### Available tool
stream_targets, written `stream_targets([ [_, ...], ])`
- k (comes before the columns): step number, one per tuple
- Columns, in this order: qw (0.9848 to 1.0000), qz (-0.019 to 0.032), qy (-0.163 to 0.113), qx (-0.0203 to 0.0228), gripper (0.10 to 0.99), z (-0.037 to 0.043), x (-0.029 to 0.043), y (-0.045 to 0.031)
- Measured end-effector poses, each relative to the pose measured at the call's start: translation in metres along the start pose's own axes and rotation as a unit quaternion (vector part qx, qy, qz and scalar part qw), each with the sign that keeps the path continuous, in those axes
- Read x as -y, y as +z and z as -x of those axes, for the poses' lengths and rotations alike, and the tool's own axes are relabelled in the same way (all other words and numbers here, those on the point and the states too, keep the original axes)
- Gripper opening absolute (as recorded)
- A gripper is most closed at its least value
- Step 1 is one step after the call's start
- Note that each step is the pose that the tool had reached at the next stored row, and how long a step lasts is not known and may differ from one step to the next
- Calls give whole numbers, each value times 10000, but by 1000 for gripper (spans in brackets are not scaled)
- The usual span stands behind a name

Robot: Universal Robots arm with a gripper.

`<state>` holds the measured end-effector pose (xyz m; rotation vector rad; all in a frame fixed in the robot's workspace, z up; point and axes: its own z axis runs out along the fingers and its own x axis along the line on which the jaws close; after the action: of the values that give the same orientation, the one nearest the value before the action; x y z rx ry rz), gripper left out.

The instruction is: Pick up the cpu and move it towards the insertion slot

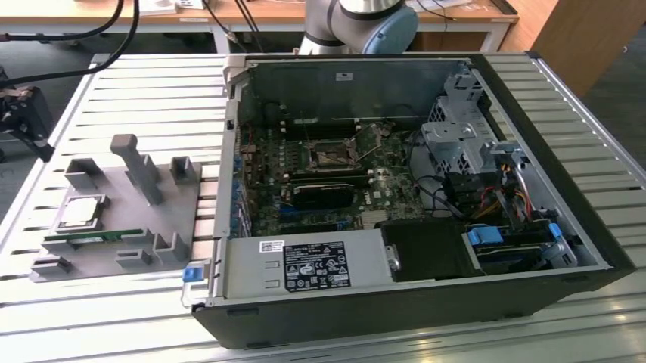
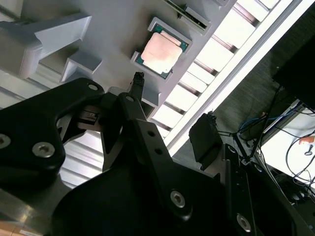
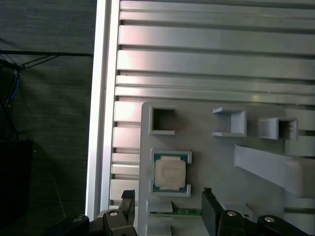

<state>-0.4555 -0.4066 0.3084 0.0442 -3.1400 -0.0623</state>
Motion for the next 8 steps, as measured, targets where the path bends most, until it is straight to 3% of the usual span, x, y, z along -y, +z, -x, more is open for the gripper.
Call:
stream_targets([
  [8,10000,0,0,0,647,0,1,20],
])
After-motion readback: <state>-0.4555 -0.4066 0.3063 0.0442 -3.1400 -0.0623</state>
